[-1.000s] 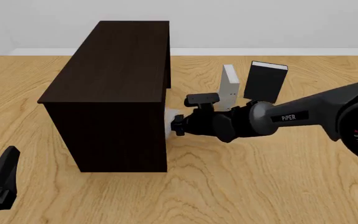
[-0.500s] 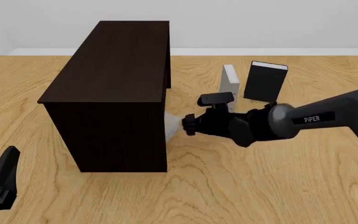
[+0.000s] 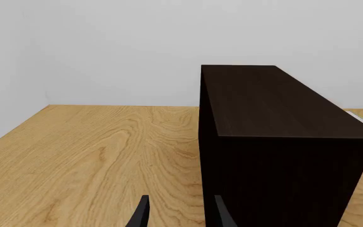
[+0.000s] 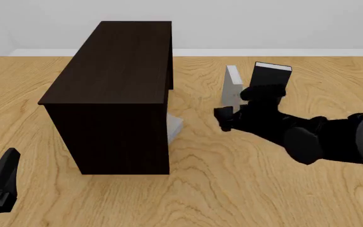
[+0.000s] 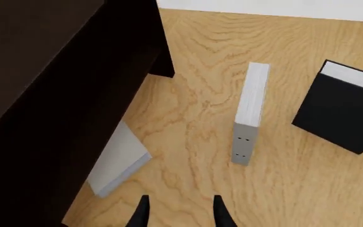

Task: Pick up the book on the right and place it under the cabinet shelf.

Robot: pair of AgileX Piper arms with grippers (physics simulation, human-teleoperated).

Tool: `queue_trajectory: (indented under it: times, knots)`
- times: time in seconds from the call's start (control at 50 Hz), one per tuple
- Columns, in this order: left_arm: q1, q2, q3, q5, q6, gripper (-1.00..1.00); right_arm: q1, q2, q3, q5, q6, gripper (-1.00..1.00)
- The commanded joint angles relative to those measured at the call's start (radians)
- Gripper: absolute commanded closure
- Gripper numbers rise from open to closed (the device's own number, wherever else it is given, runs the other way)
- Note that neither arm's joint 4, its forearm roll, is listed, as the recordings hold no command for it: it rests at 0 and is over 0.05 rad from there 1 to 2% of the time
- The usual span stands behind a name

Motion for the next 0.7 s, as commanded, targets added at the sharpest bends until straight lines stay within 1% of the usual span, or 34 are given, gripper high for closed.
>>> queue_trajectory:
  times: [0.02,0.06,0.08,0.12,0.16,0.18,0.2,0.26,0.3,0.32,0.36,0.4,0.54,0.7]
  knots:
    - [0.0,0.0,0.0,0.0,0.0,-1.0,-0.062,-0.24,0.188,-0.046,-0.036,-1.0]
    - [0.0,0.0,0.0,0.0,0.0,-1.0,-0.035,-0.296,0.23,-0.077,-0.024,-1.0]
    - [0.0,0.0,0.0,0.0,0.0,-1.0,-0.052,-0.343,0.267,-0.098,-0.01,-1.0]
    - [0.0,0.0,0.0,0.0,0.0,-1.0,-0.101,-0.405,0.318,-0.113,-0.039,-1.0]
    - [0.0,0.0,0.0,0.0,0.0,-1.0,-0.126,-0.447,0.344,-0.107,-0.046,-1.0]
    - [0.0,0.0,0.0,0.0,0.0,-1.0,-0.125,-0.495,0.369,-0.097,-0.033,-1.0]
    - [0.0,0.0,0.0,0.0,0.0,-1.0,-0.136,-0.564,0.391,-0.084,-0.042,-1.0]
    - [0.0,0.0,0.0,0.0,0.0,-1.0,-0.166,-0.609,0.405,-0.045,-0.068,-1.0]
    - [0.0,0.0,0.0,0.0,0.0,-1.0,-0.188,-0.696,0.424,-0.003,-0.086,-1.0]
    - [0.0,0.0,0.0,0.0,0.0,-1.0,-0.182,-0.692,0.424,0.0,-0.081,-1.0]
    - [0.0,0.0,0.0,0.0,0.0,-1.0,-0.185,-0.731,0.434,0.02,-0.08,-1.0]
    - [0.0,0.0,0.0,0.0,0.0,-1.0,-0.192,-0.79,0.443,0.059,-0.083,-1.0]
    - [0.0,0.0,0.0,0.0,0.0,-1.0,-0.216,-0.893,0.439,0.155,-0.096,-1.0]
    - [0.0,0.0,0.0,0.0,0.0,-1.0,-0.236,-0.96,0.443,0.199,-0.099,-1.0]
